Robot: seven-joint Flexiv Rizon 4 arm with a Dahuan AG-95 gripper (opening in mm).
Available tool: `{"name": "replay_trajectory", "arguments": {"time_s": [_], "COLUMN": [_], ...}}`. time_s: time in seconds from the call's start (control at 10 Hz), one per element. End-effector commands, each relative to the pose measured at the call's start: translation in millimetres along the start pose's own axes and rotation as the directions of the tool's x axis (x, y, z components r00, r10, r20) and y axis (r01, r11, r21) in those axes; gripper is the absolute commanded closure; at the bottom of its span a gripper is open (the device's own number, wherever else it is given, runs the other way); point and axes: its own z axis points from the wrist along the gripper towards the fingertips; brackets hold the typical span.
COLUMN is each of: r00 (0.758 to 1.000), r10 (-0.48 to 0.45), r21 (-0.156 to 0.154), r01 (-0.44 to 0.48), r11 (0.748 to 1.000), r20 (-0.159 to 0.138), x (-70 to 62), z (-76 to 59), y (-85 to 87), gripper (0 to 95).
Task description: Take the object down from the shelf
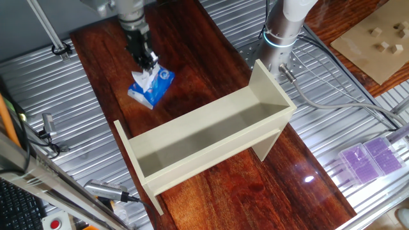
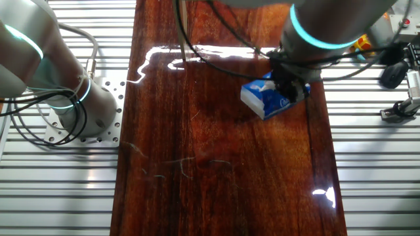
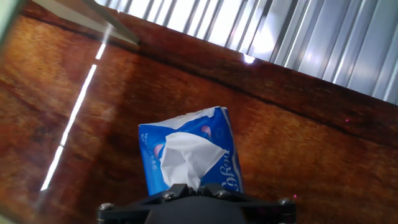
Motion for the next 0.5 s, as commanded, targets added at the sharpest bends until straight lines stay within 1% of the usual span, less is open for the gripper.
{"name": "replay_trajectory", "arguments": {"time_s": [0.1, 0.2, 0.4, 0.5], "r00": [1.0, 0.999, 0.999, 0.999], "r10": [0.006, 0.011, 0.009, 0.019], "r21": [-0.007, -0.006, 0.003, 0.005], "r01": [-0.006, -0.012, -0.009, -0.019], "r11": [1.0, 1.0, 1.0, 1.0], "r20": [-0.028, -0.036, -0.033, -0.026], "x": [1.6, 1.6, 1.6, 4.5], "z": [-4.5, -4.5, -4.5, 1.4], "y": [2.2, 2.2, 2.2, -0.1], "gripper": [95.0, 95.0, 95.0, 95.0]}}
